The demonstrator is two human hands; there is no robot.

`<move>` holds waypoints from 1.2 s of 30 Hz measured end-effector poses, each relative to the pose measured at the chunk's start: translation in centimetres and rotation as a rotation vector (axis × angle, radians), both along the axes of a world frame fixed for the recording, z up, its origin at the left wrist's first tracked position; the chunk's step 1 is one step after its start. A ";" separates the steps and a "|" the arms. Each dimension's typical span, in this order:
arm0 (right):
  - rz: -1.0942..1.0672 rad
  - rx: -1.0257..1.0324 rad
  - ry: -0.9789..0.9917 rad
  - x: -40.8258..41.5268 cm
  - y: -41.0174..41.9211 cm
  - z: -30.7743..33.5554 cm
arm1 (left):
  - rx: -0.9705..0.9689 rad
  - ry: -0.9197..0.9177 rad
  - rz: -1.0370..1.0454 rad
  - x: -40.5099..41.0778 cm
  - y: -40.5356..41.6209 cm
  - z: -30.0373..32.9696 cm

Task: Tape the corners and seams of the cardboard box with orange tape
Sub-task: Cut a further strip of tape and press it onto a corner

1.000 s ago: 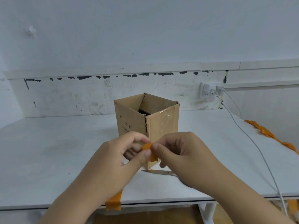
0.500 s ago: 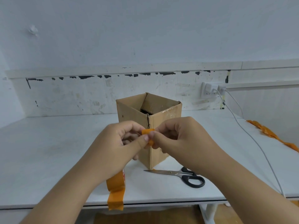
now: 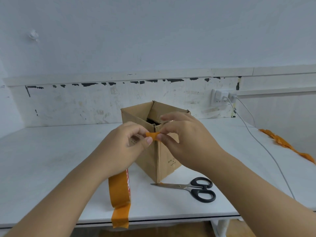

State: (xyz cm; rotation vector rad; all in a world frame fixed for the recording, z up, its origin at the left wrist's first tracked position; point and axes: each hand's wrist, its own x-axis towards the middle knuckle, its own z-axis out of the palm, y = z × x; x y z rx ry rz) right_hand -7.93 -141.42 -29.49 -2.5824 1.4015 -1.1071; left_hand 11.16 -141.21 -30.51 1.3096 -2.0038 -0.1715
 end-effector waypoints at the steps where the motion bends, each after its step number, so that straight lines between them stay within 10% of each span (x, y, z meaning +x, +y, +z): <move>1: 0.002 0.005 0.014 0.0 -0.2 0.0 | -0.010 -0.010 -0.008 0.2 -0.3 0.0; 36: -0.058 -0.060 -0.157 0.8 -1.2 -1.9 | -0.100 0.091 -0.209 0.5 -2.9 -0.8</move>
